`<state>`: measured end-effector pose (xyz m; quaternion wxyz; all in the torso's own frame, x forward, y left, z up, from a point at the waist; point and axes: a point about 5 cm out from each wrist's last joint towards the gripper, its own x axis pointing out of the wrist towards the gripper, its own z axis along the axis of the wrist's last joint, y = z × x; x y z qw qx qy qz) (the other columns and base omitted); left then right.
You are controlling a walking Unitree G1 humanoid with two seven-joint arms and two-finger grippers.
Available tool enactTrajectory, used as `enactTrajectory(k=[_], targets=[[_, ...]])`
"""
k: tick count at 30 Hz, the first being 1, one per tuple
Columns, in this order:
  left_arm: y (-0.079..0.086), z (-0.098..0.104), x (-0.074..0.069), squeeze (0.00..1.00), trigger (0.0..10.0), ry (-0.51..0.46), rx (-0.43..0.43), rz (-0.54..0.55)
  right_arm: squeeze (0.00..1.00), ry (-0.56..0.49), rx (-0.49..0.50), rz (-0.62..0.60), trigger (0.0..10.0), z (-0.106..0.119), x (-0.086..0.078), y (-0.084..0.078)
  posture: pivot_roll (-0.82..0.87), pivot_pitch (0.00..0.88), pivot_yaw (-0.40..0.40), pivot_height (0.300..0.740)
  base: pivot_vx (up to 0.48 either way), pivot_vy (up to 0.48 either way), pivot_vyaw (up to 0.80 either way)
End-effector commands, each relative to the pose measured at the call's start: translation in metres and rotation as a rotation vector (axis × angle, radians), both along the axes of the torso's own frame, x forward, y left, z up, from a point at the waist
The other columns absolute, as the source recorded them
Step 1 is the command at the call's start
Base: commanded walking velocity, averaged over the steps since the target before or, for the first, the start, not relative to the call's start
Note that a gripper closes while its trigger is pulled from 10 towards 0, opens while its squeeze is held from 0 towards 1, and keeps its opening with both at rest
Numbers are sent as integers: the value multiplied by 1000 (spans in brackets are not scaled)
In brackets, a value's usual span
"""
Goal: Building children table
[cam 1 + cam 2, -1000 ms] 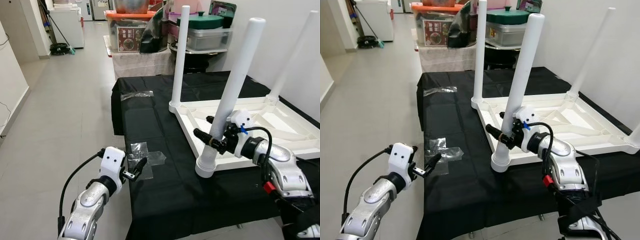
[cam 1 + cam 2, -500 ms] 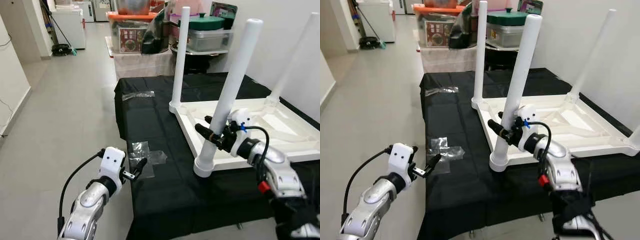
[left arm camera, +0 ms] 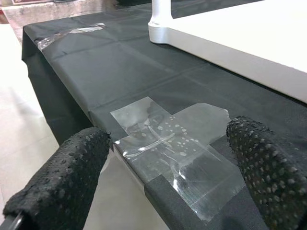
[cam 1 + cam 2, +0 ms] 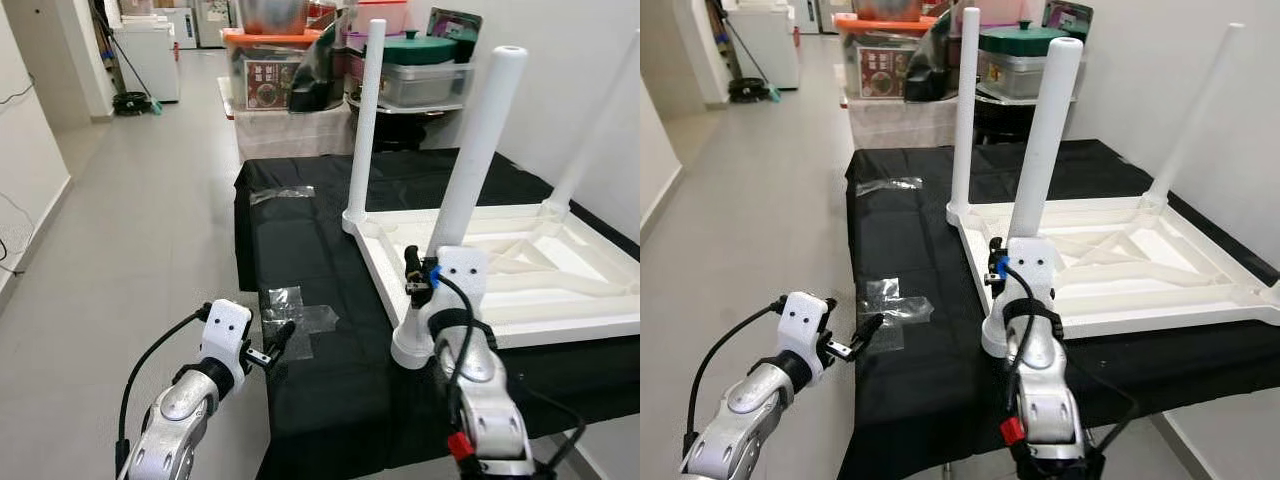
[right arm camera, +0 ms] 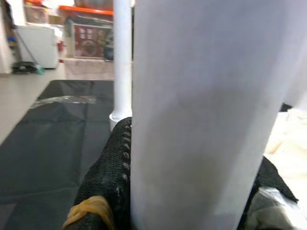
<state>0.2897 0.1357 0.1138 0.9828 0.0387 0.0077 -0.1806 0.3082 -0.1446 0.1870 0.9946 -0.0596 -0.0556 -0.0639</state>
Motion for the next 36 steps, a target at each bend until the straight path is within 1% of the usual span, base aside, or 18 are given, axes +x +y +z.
enactTrajectory(k=[1,2,3,4,5,6,9,10,13,15,16,17,25,29,30,34,35,36], targets=[[0,0,0,0,10000,8,10,0,0,104,-68,-80,5176,-18,2,-8,46,0,-44,740,0,0,0],[-1,-1,0,0,10000,9,9,1,0,107,-44,-105,10000,-16,3,-5,45,0,-44,740,0,0,0],[-1,-1,0,0,10000,9,9,1,0,107,-44,-105,10000,-16,3,-5,45,0,-44,740,0,0,0],[-1,-1,-1,0,10000,10,7,1,882,93,-13,-94,10000,-14,2,-1,45,0,-45,740,0,0,0],[-1,-1,-1,0,10000,10,7,1,882,93,-13,-94,10000,-14,2,-1,45,0,-45,740,0,0,0],[-2,-2,-1,0,10000,12,7,1,1000,63,31,-88,10000,-10,1,-1,45,0,-44,740,0,0,0],[-1,-2,-1,0,10000,13,6,1,1000,-5,46,-41,10000,-2,2,-2,41,0,-43,740,0,0,0],[-1,-2,-1,0,10000,13,7,1,0,-39,20,-11,10000,3,3,-3,39,0,-42,740,0,0,0],[-1,-2,-1,0,10000,13,8,1,0,-77,0,32,10000,9,5,-6,39,0,-42,740,0,0,0],[0,-2,-1,0,10000,12,9,0,0,-104,-49,336,10000,19,5,-15,36,0,-37,740,0,0,0],[0,-2,-1,0,10000,12,9,0,0,-104,-49,336,10000,19,5,-15,36,0,-37,740,0,0,0],[0,-2,-1,0,10000,12,9,-3,0,-95,-118,542,10000,24,0,-25,34,0,-34,740,0,0,0],[0,0,-1,0,10000,8,11,-8,0,19,-269,691,10000,17,7,-50,46,0,-40,740,0,0,0],[2,0,-1,0,10000,7,13,-3,0,24,-257,726,10000,18,14,-52,50,0,-42,740,0,0,0],[2,0,-2,0,10000,7,14,-2,0,31,-248,744,4510,17,15,-50,50,0,-42,740,0,0,0],[3,0,-2,0,10000,8,16,-1,0,50,-218,794,2471,14,17,-47,57,0,-42,740,0,0,0],[3,0,-2,0,10000,8,17,0,0,52,-195,816,0,13,18,-47,59,0,-44,740,0,0,0],[3,0,-2,0,10000,8,17,0,0,52,-195,816,0,13,18,-47,59,0,-44,740,0,0,0]])
